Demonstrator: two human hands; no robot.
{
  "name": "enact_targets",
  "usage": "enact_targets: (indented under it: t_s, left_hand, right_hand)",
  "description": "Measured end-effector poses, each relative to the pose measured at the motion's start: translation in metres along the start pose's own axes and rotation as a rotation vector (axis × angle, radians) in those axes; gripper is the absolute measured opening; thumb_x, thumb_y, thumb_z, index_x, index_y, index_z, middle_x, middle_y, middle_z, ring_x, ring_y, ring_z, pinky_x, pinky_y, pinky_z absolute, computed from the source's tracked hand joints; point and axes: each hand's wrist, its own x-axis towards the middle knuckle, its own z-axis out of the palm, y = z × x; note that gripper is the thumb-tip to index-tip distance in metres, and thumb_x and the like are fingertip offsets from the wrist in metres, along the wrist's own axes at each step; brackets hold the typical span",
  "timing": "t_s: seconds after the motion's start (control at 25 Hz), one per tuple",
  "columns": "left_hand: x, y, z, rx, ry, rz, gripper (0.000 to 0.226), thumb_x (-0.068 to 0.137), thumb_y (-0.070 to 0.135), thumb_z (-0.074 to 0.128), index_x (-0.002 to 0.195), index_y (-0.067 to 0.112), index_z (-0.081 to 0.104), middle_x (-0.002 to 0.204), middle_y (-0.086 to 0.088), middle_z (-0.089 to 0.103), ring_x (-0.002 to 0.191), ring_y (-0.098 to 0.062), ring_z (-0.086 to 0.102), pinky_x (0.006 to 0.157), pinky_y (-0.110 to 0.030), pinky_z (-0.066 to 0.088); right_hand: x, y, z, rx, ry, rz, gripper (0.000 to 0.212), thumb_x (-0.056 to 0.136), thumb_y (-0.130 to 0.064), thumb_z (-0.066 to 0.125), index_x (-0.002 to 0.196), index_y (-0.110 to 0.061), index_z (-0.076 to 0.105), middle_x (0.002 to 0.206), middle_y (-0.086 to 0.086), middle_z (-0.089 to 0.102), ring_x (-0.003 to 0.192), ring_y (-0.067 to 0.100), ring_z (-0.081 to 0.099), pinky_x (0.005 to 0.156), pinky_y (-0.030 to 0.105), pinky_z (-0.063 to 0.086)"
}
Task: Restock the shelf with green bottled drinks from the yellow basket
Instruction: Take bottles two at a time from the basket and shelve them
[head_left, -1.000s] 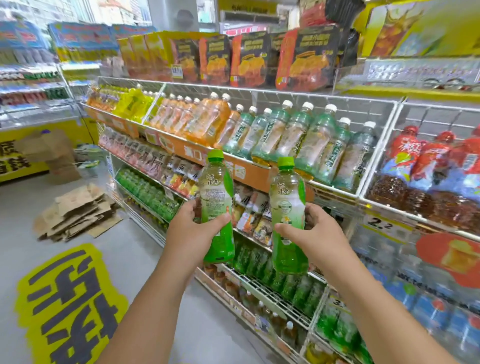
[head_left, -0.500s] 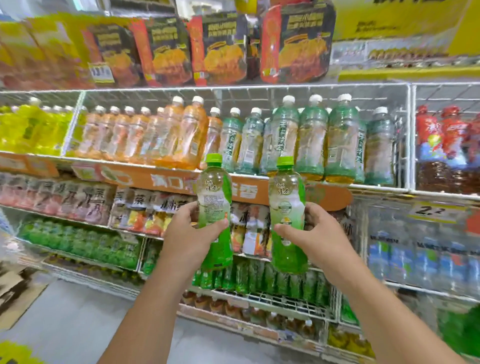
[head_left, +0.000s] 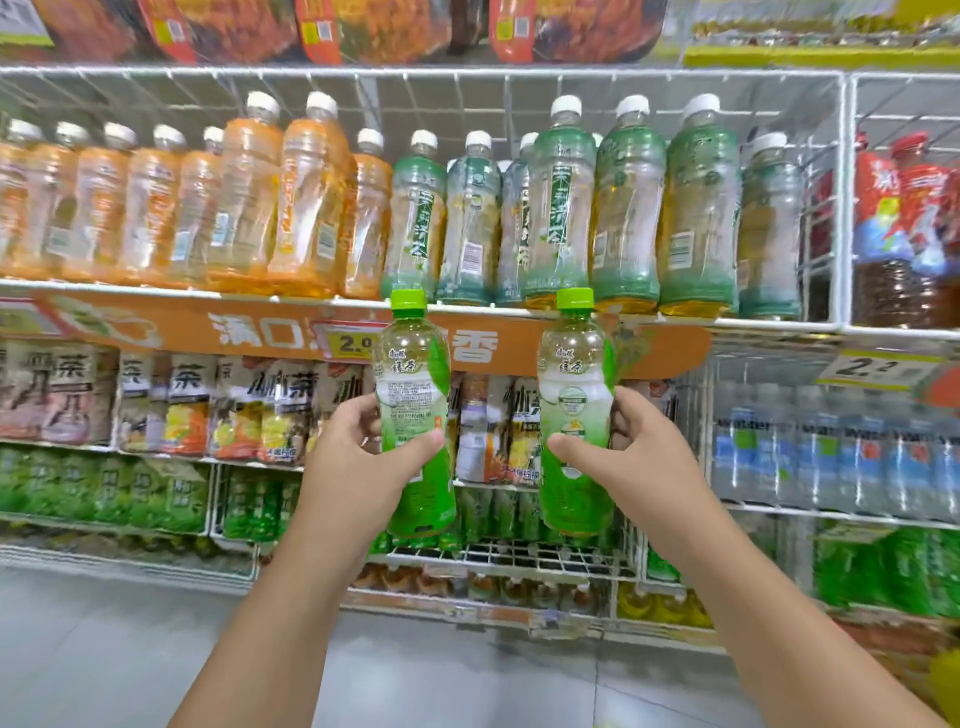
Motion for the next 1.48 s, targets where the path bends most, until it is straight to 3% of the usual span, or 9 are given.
enact_targets:
  t_s: [0.12, 0.24, 0.32, 0.44, 0.6, 0.96, 1.16, 1.32, 1.48]
  left_hand:
    - [0.007, -0.014, -0.013, -0.014, -0.078, -0.008, 0.046, 0.079, 0.025, 0.086, 0.117, 0.029, 0.059, 0.105, 0.014, 0.070, 0.089, -0.001, 0.069, 0.063, -0.017, 0.054]
    - [0.020, -0.038, -0.027, -0.029, -0.160, -0.013, 0.046, 0.080, 0.020, 0.085, 0.118, 0.027, 0.059, 0.102, 0.013, 0.070, 0.081, 0.007, 0.068, 0.055, -0.009, 0.050]
    - [0.029, -0.070, -0.031, -0.026, -0.192, -0.034, 0.050, 0.078, 0.017, 0.086, 0.120, 0.026, 0.059, 0.104, 0.008, 0.073, 0.091, -0.006, 0.071, 0.065, -0.019, 0.056]
    - [0.037, -0.122, -0.029, -0.050, -0.234, -0.075, 0.048, 0.078, 0.007, 0.084, 0.116, 0.024, 0.060, 0.098, 0.008, 0.076, 0.086, -0.001, 0.072, 0.066, -0.018, 0.055]
    - [0.045, -0.202, -0.012, -0.053, -0.284, -0.142, 0.052, 0.076, -0.001, 0.083, 0.121, 0.012, 0.060, 0.095, 0.006, 0.077, 0.082, -0.002, 0.072, 0.063, -0.015, 0.053]
    - [0.066, -0.352, 0.058, -0.119, -0.219, -0.266, 0.050, 0.077, 0.000, 0.081, 0.119, 0.017, 0.058, 0.099, 0.005, 0.078, 0.090, -0.008, 0.073, 0.066, -0.016, 0.054]
    - [0.091, -0.423, 0.100, -0.107, -0.175, -0.324, 0.055, 0.077, -0.007, 0.080, 0.124, 0.011, 0.057, 0.101, -0.001, 0.076, 0.080, -0.004, 0.073, 0.057, -0.012, 0.052]
    - [0.121, -0.464, 0.132, -0.112, -0.156, -0.302, 0.051, 0.077, -0.005, 0.081, 0.119, 0.011, 0.058, 0.106, -0.008, 0.074, 0.094, -0.016, 0.073, 0.067, -0.017, 0.055]
    - [0.158, -0.479, 0.159, 0.018, -0.141, -0.205, 0.039, 0.075, 0.017, 0.088, 0.105, 0.022, 0.063, 0.088, 0.011, 0.076, 0.078, 0.000, 0.070, 0.065, -0.009, 0.048]
  right_hand:
    - [-0.009, 0.011, 0.024, -0.036, 0.047, 0.043, 0.088, 0.062, -0.064, 0.087, 0.138, -0.038, 0.052, 0.133, -0.021, 0.063, 0.123, 0.010, 0.061, 0.103, 0.048, 0.054]
    - [-0.016, 0.031, 0.052, 0.038, 0.067, 0.051, 0.053, 0.079, -0.035, 0.086, 0.125, -0.037, 0.060, 0.117, -0.020, 0.073, 0.111, 0.007, 0.069, 0.098, 0.046, 0.057]
    - [-0.017, 0.054, 0.074, 0.016, 0.072, 0.083, 0.049, 0.078, -0.034, 0.086, 0.121, -0.039, 0.062, 0.116, -0.017, 0.074, 0.111, 0.008, 0.070, 0.098, 0.046, 0.056]
    - [-0.017, 0.096, 0.101, 0.019, 0.104, 0.126, 0.045, 0.080, -0.024, 0.085, 0.119, -0.034, 0.064, 0.113, -0.015, 0.076, 0.109, 0.007, 0.070, 0.099, 0.042, 0.055]
    - [-0.012, 0.164, 0.126, -0.013, 0.130, 0.180, 0.040, 0.081, -0.012, 0.085, 0.111, -0.029, 0.066, 0.099, -0.013, 0.077, 0.092, 0.003, 0.072, 0.079, 0.022, 0.057]
    - [0.027, 0.327, 0.137, 0.034, 0.173, 0.317, 0.043, 0.078, -0.007, 0.083, 0.113, -0.026, 0.066, 0.101, -0.009, 0.078, 0.095, 0.010, 0.074, 0.087, 0.036, 0.061]
    - [0.055, 0.404, 0.144, 0.052, 0.164, 0.341, 0.042, 0.075, -0.008, 0.085, 0.109, -0.027, 0.068, 0.101, -0.009, 0.078, 0.094, 0.012, 0.074, 0.090, 0.044, 0.060]
    - [0.088, 0.448, 0.148, 0.048, 0.158, 0.337, 0.042, 0.076, -0.007, 0.085, 0.110, -0.024, 0.067, 0.096, -0.011, 0.079, 0.090, 0.008, 0.074, 0.083, 0.034, 0.060]
    - [0.135, 0.473, 0.141, -0.011, 0.169, 0.299, 0.038, 0.076, -0.014, 0.087, 0.108, -0.021, 0.067, 0.092, -0.010, 0.079, 0.086, 0.007, 0.075, 0.079, 0.029, 0.059]
